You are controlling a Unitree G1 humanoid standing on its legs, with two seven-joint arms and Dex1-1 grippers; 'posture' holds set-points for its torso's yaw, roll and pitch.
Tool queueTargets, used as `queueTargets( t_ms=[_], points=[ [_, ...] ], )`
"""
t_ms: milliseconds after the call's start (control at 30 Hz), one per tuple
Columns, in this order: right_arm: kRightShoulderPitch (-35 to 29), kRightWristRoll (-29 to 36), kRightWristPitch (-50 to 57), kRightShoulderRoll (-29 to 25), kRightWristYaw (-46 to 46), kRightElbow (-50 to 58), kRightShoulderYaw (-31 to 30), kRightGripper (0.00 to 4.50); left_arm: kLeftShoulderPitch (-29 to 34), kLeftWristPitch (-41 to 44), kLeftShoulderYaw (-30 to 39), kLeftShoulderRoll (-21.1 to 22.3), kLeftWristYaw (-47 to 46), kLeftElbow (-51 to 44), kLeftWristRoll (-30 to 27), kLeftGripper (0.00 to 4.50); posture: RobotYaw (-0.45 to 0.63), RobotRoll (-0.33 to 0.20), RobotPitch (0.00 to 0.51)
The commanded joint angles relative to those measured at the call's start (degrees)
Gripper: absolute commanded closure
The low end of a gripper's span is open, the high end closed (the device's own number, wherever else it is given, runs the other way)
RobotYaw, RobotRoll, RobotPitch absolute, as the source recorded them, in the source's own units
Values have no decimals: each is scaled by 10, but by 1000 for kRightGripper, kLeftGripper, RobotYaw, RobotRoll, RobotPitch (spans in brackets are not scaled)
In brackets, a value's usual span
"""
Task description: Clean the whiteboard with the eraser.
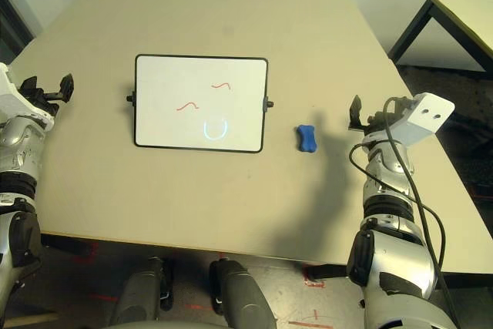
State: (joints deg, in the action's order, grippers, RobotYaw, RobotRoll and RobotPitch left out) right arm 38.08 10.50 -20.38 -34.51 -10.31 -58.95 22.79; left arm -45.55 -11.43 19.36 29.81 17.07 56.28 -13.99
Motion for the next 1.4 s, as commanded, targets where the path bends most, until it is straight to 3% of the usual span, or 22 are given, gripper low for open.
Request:
queueTargets(
  t_ms=[33,267,567,767,1067,1400],
  points=[
    [-14,11,8,-2,1,3,9,31,0,0,10,-5,-11,8,-5,0,-78,0,163],
    [-23,6,89,-9,-10,84,-10,31,-11,33,-1,5,22,-27,-10,0,-68,0,176],
    [-57,28,498,-28,7,412,-30,31,-36,231,-57,74,206,-232,-50,0,-92,0,189],
    [-38,36,709,-34,-3,505,-56,31,-68,350,-142,99,359,-317,-66,0,-111,0,160],
    [-26,30,865,-15,-1,568,-84,31,-82,424,-243,56,445,-391,-59,0,-124,0,118],
    [-45,31,940,-2,-11,643,-108,31,-86,440,-271,16,455,-408,-52,0,-129,0,114]
  ],
)
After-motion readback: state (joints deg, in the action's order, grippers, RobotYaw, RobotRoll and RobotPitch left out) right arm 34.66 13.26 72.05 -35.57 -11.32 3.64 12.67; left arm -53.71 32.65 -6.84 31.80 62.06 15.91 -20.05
